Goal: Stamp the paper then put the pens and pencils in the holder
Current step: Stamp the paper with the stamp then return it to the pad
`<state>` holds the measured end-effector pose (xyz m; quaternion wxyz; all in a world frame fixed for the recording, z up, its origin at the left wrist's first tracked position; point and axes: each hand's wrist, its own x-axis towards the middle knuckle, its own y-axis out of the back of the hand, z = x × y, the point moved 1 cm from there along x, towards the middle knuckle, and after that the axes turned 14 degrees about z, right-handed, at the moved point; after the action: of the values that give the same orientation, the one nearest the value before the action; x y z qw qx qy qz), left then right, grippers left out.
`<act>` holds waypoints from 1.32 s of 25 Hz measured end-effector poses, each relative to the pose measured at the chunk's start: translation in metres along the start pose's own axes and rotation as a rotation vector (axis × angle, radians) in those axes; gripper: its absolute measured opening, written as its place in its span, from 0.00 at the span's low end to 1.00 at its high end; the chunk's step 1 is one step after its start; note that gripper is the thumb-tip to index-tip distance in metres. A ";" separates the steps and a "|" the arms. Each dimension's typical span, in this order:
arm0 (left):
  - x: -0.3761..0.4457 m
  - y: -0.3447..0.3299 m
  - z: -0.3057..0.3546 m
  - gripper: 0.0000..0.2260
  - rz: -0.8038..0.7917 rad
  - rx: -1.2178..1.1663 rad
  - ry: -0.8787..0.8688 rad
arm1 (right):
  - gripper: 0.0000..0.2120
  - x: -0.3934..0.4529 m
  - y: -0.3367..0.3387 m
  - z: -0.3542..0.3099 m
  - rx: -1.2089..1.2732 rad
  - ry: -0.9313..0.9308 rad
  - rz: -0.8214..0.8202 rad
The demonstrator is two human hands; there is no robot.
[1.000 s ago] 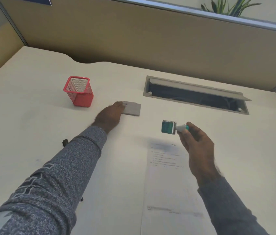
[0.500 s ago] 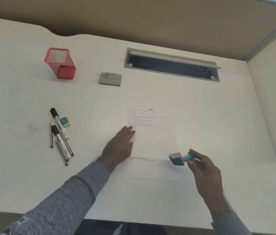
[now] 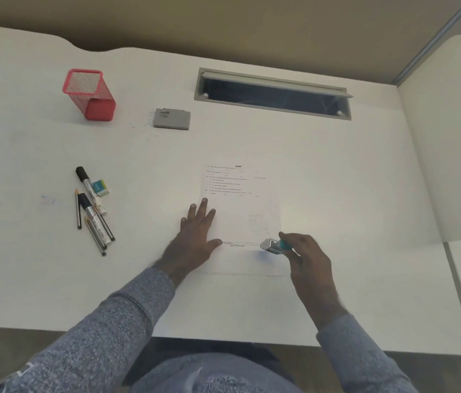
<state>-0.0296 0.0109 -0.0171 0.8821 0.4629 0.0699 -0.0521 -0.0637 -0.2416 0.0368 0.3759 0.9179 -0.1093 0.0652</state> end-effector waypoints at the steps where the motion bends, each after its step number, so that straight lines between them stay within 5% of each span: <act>1: 0.000 0.000 -0.001 0.33 -0.017 -0.016 0.018 | 0.16 0.002 -0.001 -0.002 0.007 0.003 -0.017; 33: 0.002 -0.007 -0.002 0.36 -0.052 -0.017 0.076 | 0.28 -0.030 -0.018 0.010 -0.218 0.276 -0.118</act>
<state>-0.0287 0.0085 -0.0240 0.8810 0.4551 0.1159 -0.0566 -0.0881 -0.2316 0.0117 0.4877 0.8589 -0.0092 0.1564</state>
